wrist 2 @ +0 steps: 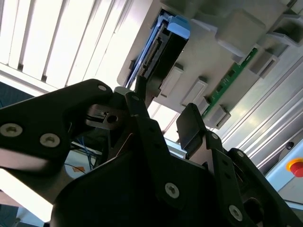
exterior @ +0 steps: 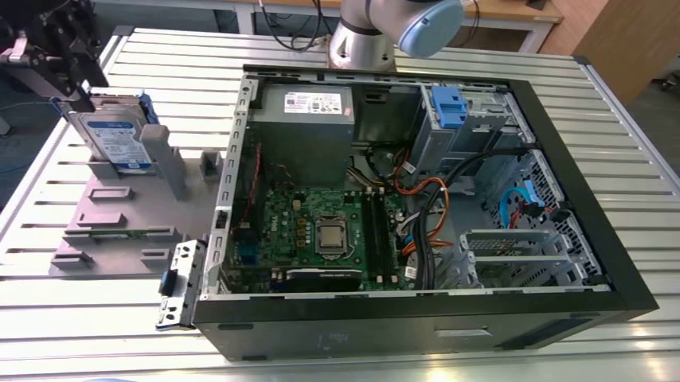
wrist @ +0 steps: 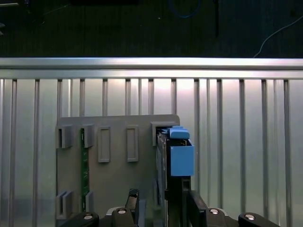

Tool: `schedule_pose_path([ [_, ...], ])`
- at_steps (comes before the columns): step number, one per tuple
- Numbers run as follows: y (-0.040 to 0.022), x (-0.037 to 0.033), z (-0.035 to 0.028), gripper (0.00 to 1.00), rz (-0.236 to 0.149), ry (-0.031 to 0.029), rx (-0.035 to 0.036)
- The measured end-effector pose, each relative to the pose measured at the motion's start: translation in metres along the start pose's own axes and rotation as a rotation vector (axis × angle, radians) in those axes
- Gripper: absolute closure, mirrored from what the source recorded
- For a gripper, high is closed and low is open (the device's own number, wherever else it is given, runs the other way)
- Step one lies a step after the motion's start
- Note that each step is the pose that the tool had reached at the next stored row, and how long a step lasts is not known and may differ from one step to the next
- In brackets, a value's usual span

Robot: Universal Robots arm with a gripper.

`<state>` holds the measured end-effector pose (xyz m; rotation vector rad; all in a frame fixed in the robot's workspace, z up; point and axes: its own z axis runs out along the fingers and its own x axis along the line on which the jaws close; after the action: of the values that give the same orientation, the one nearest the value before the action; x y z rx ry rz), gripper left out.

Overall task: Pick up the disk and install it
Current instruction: 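Pick up the disk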

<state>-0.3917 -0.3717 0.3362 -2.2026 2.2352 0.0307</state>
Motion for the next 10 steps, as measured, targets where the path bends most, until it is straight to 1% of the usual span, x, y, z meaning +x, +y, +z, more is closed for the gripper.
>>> schedule_pose_path([
  [10,0.0,-0.0043,0.0002,0.47,0.0,-0.0001,0.0001],
])
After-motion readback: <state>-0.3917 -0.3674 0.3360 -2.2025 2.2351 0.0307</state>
